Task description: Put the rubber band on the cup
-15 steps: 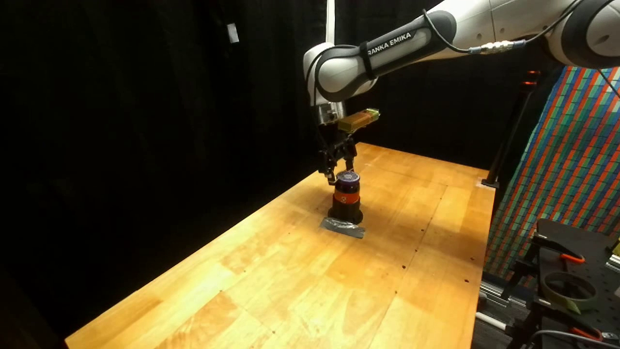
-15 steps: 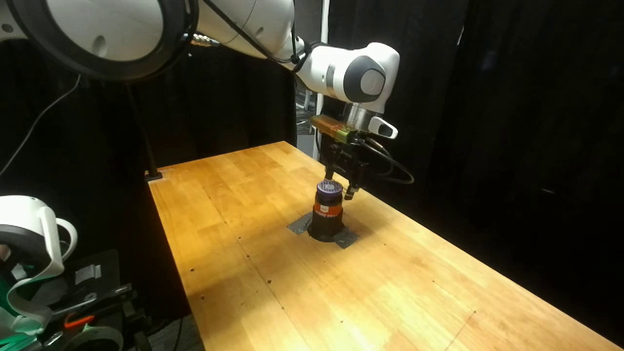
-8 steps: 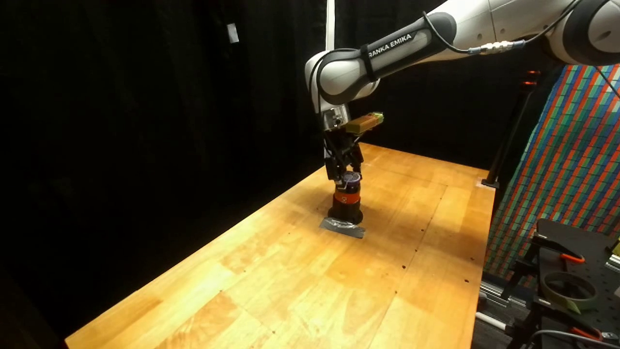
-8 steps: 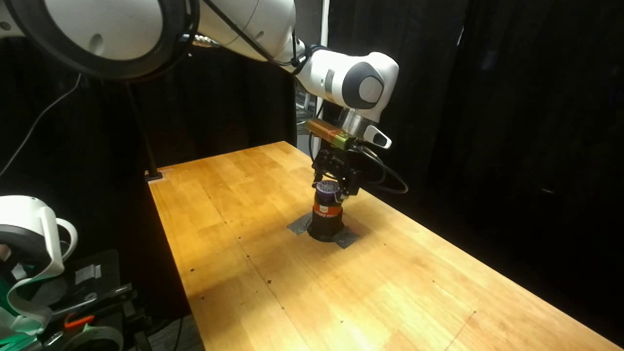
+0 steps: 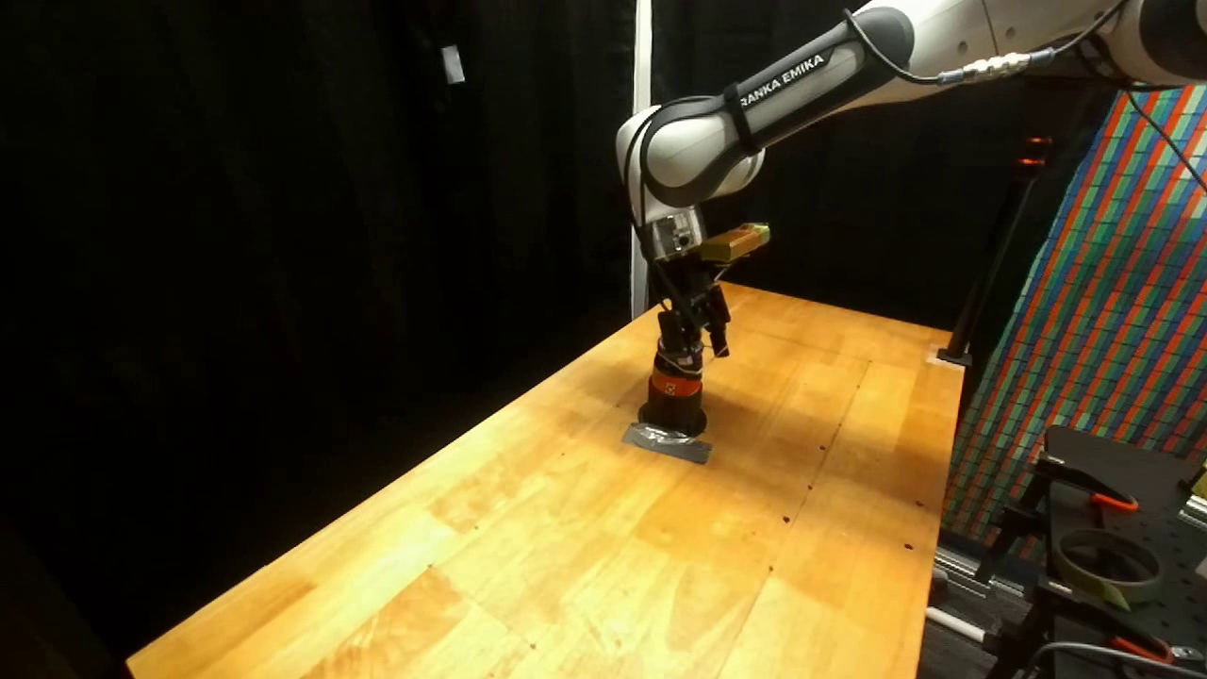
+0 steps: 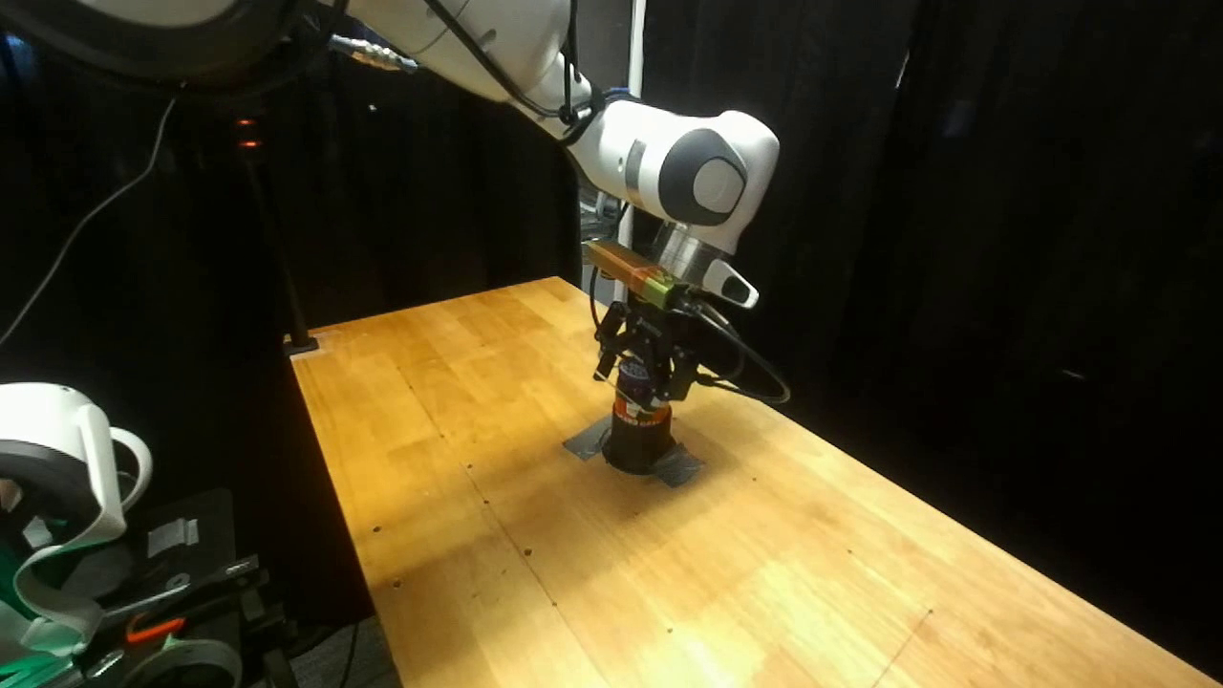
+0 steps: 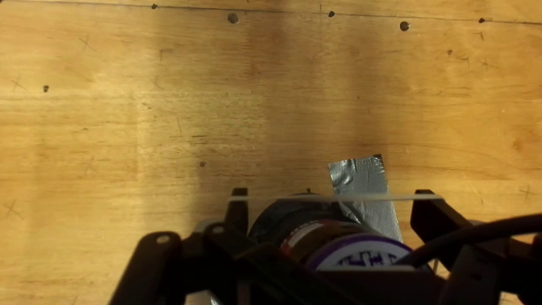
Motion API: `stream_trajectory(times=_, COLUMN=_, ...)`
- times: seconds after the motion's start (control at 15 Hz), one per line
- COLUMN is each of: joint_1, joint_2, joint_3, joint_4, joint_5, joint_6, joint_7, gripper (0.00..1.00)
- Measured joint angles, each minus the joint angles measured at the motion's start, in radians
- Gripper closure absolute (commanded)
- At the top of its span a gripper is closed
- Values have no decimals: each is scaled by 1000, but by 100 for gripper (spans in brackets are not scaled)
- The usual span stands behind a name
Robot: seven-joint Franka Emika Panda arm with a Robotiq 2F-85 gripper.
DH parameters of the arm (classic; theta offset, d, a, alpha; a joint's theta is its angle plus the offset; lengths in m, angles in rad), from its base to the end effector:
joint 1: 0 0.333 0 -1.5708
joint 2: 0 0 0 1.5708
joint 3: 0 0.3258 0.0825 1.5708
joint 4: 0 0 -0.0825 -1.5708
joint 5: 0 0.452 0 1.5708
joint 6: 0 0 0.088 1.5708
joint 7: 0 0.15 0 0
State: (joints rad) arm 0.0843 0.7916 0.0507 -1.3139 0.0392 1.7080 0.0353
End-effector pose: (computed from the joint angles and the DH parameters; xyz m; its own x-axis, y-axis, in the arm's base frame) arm 0.7373 0.1001 0.1724 0.9175 0.0838 -0.3888 0.0672 -0.9962 -0.0561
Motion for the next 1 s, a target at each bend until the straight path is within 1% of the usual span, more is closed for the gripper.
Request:
stream_trajectory(times=0.13, joint_1=-4, joint_2=-30, joint_3=0, joint_4=-85, joint_5=1, joint_6=125, joint_7=0, gripper=42)
stream_trajectory(times=0.2, joint_1=-4, joint_2=-49, joint_3=2, joint_4=-129, joint_5=5, joint_6=185, joint_7=-2, gripper=51)
stream_trajectory(times=0.47, joint_1=-3, joint_2=-161, joint_3=11, joint_4=-337, joint_5=14, joint_6=416, joint_7=-3, gripper=77)
stream_trajectory(times=0.53, joint_1=-4, joint_2=-189, joint_3=11, joint_4=-391, joint_5=16, joint_6=473, joint_7=-3, gripper=87)
stream_trajectory(times=0.67, joint_1=-11, joint_2=-243, joint_3=11, joint_4=-498, joint_5=16, joint_6=583, joint_7=-4, gripper=91)
stream_trajectory(times=0.8, joint_1=-25, joint_2=-290, joint_3=11, joint_4=-603, joint_5=18, joint_6=698, joint_7=-14, gripper=93)
stream_trajectory(times=0.87, joint_1=-34, joint_2=-311, joint_3=11, joint_4=-657, joint_5=26, joint_6=770, joint_7=-24, gripper=90)
stream_trajectory(times=1.0, joint_1=-54, joint_2=-349, joint_3=16, joint_4=-760, joint_5=54, joint_6=927, joint_7=-55, gripper=88)
